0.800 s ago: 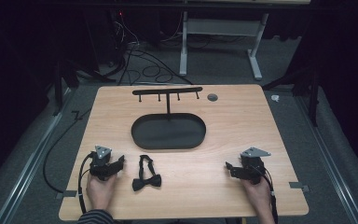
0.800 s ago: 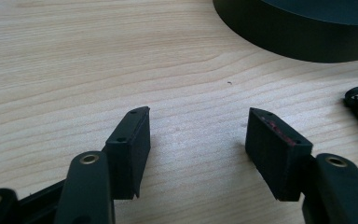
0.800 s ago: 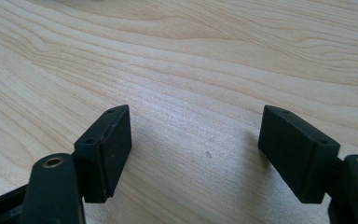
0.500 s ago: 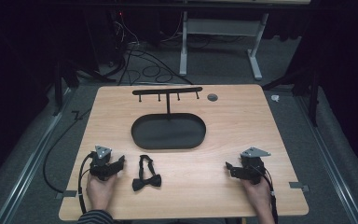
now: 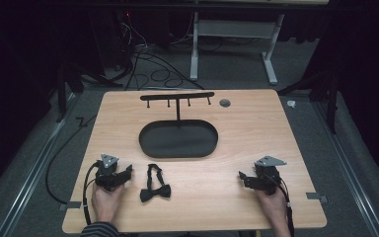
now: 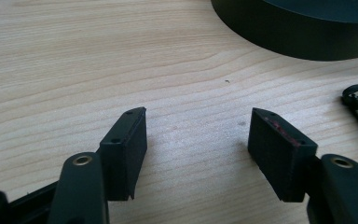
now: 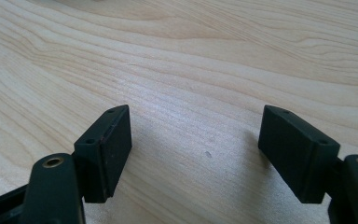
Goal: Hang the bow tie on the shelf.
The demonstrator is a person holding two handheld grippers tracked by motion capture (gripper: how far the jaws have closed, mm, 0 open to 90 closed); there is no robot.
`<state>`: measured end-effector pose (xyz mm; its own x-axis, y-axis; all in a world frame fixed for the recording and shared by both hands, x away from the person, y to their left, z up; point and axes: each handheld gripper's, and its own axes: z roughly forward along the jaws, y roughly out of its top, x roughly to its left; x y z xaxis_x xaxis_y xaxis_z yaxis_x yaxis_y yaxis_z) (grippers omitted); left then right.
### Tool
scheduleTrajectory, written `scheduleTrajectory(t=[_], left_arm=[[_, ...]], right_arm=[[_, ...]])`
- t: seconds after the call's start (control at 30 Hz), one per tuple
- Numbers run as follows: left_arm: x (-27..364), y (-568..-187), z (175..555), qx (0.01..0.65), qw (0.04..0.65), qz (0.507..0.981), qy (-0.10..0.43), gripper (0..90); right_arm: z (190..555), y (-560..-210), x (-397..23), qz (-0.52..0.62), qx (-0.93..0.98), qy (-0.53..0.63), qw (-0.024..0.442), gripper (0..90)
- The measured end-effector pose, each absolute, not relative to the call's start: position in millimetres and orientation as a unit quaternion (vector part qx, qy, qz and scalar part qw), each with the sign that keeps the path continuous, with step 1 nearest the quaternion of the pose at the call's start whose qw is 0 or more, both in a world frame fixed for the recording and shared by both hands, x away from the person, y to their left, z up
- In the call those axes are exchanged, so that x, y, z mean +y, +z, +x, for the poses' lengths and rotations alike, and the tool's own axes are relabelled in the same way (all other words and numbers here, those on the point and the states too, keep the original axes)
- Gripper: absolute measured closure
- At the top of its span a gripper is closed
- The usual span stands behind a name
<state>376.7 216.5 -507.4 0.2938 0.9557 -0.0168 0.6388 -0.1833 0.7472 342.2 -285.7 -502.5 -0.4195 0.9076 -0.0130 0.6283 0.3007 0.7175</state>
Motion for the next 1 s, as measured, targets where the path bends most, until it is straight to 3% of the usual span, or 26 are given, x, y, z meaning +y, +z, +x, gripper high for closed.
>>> scheduleTrajectory(t=[1.0], left_arm=[[206.8, -475.3, 356.3, 0.505, 0.37, 0.752, 0.208, 43.2]], right_arm=[[342.1, -502.6, -285.6, 0.495, 0.777, 0.325, 0.215, 26.9]])
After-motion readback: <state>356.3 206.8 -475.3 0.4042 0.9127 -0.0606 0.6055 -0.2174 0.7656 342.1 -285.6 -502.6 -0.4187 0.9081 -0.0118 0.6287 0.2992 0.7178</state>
